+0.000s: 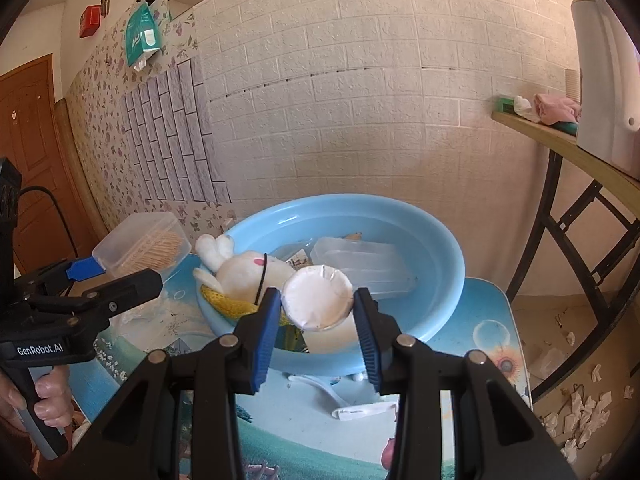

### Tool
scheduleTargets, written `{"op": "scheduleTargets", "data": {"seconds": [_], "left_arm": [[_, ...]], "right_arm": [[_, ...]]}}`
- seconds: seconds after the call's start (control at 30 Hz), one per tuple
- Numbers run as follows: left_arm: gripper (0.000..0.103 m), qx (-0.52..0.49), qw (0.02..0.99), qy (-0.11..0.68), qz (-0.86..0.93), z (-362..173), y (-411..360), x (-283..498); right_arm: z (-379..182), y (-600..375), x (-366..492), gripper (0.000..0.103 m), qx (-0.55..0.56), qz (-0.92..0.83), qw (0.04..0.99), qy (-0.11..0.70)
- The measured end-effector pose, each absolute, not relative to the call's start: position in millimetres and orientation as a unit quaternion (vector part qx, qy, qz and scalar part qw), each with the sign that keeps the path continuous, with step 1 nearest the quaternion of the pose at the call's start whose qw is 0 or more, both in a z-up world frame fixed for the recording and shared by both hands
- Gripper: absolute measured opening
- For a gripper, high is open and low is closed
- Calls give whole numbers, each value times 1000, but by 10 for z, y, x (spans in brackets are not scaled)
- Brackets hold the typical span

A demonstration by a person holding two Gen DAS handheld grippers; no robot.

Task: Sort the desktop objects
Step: 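Carry the toothpick box and white lid into the blue basin and open both tools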

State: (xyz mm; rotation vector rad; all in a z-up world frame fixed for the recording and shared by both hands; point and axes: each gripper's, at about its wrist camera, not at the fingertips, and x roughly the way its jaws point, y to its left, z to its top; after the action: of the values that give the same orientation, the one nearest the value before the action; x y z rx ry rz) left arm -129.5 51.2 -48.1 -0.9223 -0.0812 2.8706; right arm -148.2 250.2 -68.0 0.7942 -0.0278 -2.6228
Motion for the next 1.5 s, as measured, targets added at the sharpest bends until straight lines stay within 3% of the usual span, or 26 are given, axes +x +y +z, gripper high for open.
{"op": "scheduleTargets", "data": {"seconds": [0.57,0.77,1.5], "left_arm": [[92,-301,89,16,949,-490,923,-2013],[92,-306,89,7,948,-511,925,-1999],[92,-313,70,7,947,-524,712,-1676]], "right_arm": [[-929,2671,-1916,40,313,-928,200,-28],[-914,2704,-1853,51,306,-929,208,-32],[-819,2752,-1644,52,309,-929,199,-34]]}}
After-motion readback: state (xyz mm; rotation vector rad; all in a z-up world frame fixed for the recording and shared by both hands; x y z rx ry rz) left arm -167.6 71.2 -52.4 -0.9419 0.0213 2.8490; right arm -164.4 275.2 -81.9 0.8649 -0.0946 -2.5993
